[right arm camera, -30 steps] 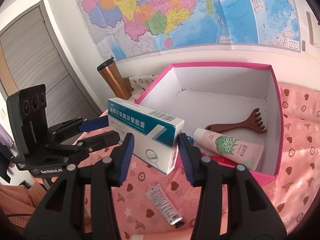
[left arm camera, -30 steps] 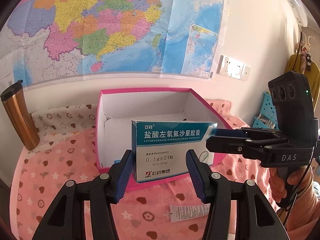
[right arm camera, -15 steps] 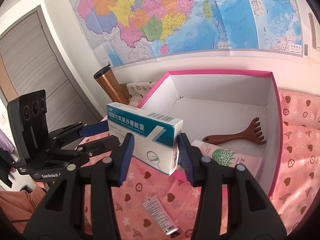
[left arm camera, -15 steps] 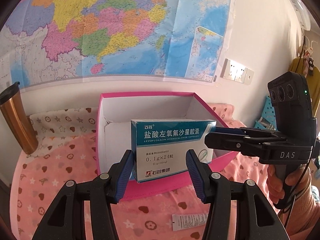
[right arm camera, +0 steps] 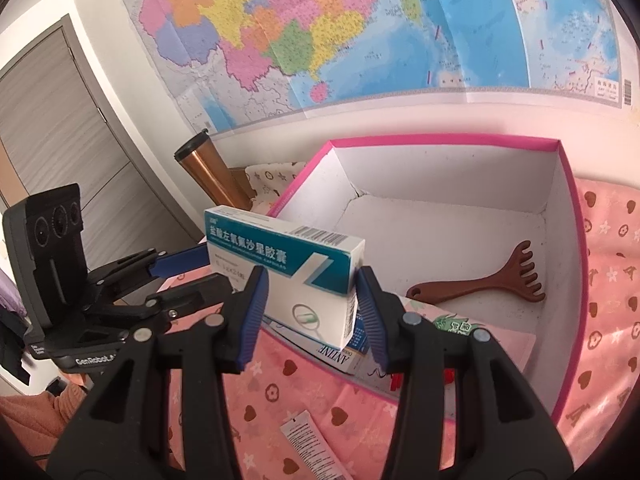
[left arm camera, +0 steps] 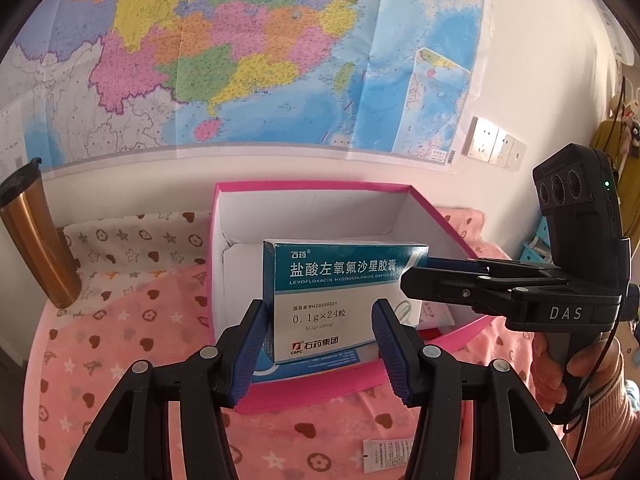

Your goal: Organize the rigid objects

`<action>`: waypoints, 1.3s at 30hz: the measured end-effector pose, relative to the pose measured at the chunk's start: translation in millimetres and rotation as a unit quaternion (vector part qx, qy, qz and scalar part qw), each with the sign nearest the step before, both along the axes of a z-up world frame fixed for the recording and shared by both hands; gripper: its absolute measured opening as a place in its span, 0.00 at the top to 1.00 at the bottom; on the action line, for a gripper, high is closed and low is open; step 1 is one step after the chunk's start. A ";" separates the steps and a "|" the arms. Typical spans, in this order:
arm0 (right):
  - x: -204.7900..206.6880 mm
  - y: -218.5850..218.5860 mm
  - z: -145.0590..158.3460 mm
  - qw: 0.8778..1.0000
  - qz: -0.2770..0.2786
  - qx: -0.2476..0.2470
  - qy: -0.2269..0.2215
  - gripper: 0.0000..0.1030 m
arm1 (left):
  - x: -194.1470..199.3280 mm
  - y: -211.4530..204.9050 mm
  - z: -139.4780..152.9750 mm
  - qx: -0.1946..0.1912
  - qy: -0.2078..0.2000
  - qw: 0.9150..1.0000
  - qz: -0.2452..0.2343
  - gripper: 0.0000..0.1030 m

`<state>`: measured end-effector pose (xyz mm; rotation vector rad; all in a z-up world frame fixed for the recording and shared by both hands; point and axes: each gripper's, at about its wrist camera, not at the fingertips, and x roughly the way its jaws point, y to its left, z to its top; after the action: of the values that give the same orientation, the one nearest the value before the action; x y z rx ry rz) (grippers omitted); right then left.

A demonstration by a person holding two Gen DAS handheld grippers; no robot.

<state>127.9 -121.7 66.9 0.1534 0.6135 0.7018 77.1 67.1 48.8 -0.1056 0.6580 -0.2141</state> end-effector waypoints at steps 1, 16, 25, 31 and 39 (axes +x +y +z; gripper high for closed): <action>2.3 0.6 -1.3 1.000 0.000 0.000 0.004 0.53 | 1.3 0.6 -1.3 0.000 0.002 1.000 0.001 0.48; 22.7 12.4 -25.3 0.999 0.002 -0.009 0.046 0.53 | 13.2 6.9 -15.9 0.001 0.029 1.000 0.010 0.48; 38.4 22.1 -42.6 0.996 -0.001 -0.021 0.083 0.53 | 19.6 8.8 -23.2 0.003 0.047 0.999 0.016 0.48; 48.9 28.1 -47.9 0.995 -0.026 -0.040 0.091 0.53 | 24.3 12.2 -27.7 0.010 0.054 0.998 0.040 0.48; 49.1 29.8 -51.9 0.994 -0.021 -0.052 0.091 0.53 | 16.7 12.7 -22.4 0.021 0.031 0.998 0.048 0.48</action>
<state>177.0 -91.9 15.0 0.1350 0.8164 0.6173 93.8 79.9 26.4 -0.1043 0.7167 -0.1043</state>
